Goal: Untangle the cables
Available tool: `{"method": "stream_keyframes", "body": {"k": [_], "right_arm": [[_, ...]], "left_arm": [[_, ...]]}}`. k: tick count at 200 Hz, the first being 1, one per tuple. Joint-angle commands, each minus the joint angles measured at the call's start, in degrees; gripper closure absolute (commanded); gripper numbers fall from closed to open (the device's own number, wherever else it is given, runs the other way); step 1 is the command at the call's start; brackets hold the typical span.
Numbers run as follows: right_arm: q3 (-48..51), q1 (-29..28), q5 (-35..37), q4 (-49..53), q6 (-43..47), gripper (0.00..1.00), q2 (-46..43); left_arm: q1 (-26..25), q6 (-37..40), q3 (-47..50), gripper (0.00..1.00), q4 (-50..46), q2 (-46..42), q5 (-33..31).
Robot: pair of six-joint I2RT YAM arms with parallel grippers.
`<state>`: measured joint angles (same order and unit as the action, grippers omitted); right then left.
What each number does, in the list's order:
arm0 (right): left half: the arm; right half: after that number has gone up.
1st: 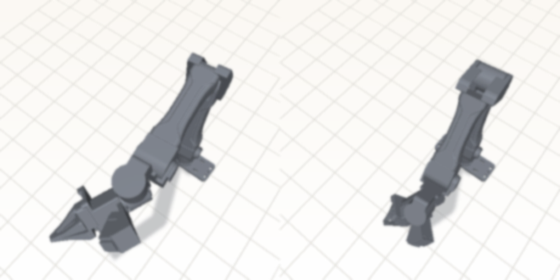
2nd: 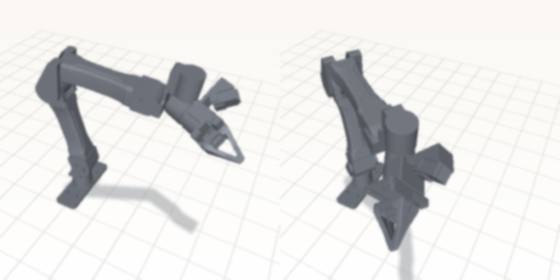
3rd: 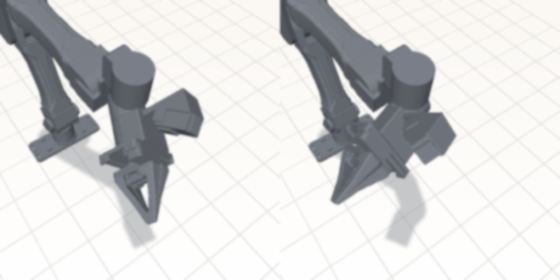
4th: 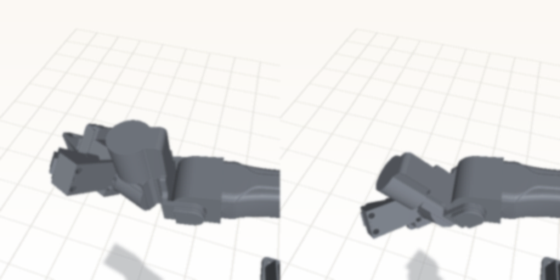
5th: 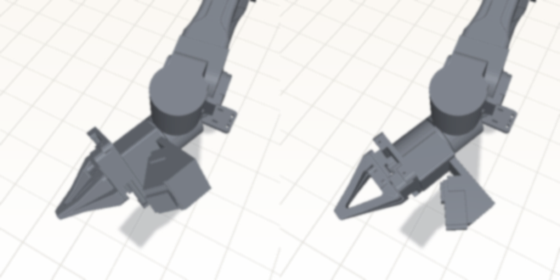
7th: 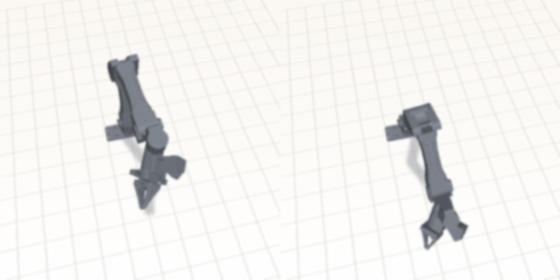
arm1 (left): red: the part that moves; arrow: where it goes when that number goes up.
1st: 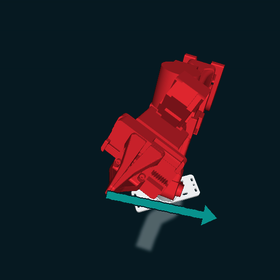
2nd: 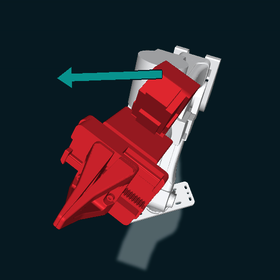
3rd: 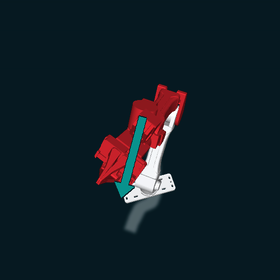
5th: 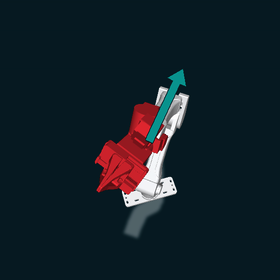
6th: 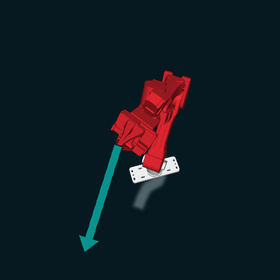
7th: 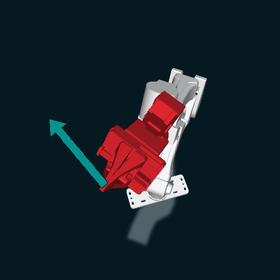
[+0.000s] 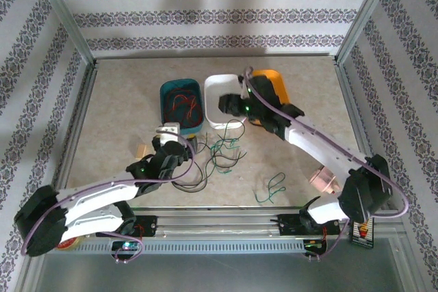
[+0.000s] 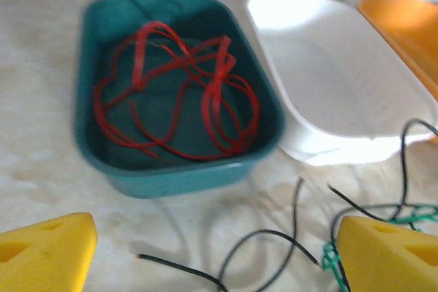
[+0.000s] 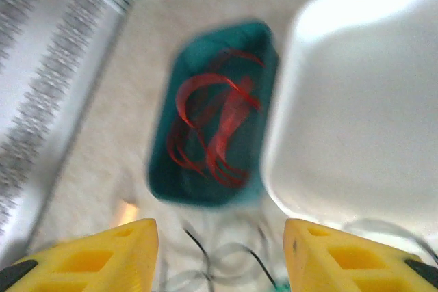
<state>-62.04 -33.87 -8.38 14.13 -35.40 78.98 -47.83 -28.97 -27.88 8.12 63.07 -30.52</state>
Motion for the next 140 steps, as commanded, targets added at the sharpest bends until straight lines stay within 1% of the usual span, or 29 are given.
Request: {"method": "stream_keyframes", "body": {"k": [1,22,34,37,49,64,70,78,91,108,122,140], "right_arm": [[10.1,1.8,1.5,8.1,-0.9,0.49,-7.6],[19.6,4.0,1.9,15.4,-3.5,0.49,-18.2],[21.4,7.4,1.1,21.0,-3.1,0.49,-23.7],[21.5,8.2,1.0,22.4,-2.4,0.47,-25.0],[21.5,10.1,2.2,28.3,-0.6,0.41,-28.4],[21.5,11.8,0.2,35.1,1.8,0.41,-28.0],[21.6,10.5,-0.5,36.3,1.3,0.41,-27.1],[21.1,7.5,-1.9,36.0,1.4,0.41,-25.5],[19.7,2.9,-2.1,37.5,0.9,0.41,-21.0],[19.8,-0.7,-1.5,39.9,-0.5,0.46,-15.9],[21.4,-3.5,-1.6,39.5,-3.2,0.46,-14.9],[24.2,-4.8,-1.9,39.7,-5.9,0.47,-15.6]], "left_arm": [[0.1,4.7,-5.0,0.1,6.8,5.5,9.6],[-0.5,7.5,-8.6,0.1,8.8,11.3,16.3],[-0.9,8.4,-10.6,0.1,9.3,14.1,20.1],[-1.0,8.6,-11.1,0.1,9.2,14.9,20.7],[-1.7,8.9,-12.6,0.1,9.6,17.4,22.0],[-2.3,8.8,-13.6,0.1,10.8,19.5,21.0],[-2.4,8.4,-13.6,0.1,11.7,20.0,20.5],[-2.4,7.7,-13.4,0.1,12.9,20.5,19.9],[-2.4,7.0,-13.3,0.09,14.0,21.0,19.1],[-2.4,7.0,-13.6,0.09,13.7,20.9,18.6],[-2.4,6.8,-13.0,0.09,14.0,20.2,18.0],[-2.4,7.1,-12.3,0.09,13.6,19.2,17.1]]}}
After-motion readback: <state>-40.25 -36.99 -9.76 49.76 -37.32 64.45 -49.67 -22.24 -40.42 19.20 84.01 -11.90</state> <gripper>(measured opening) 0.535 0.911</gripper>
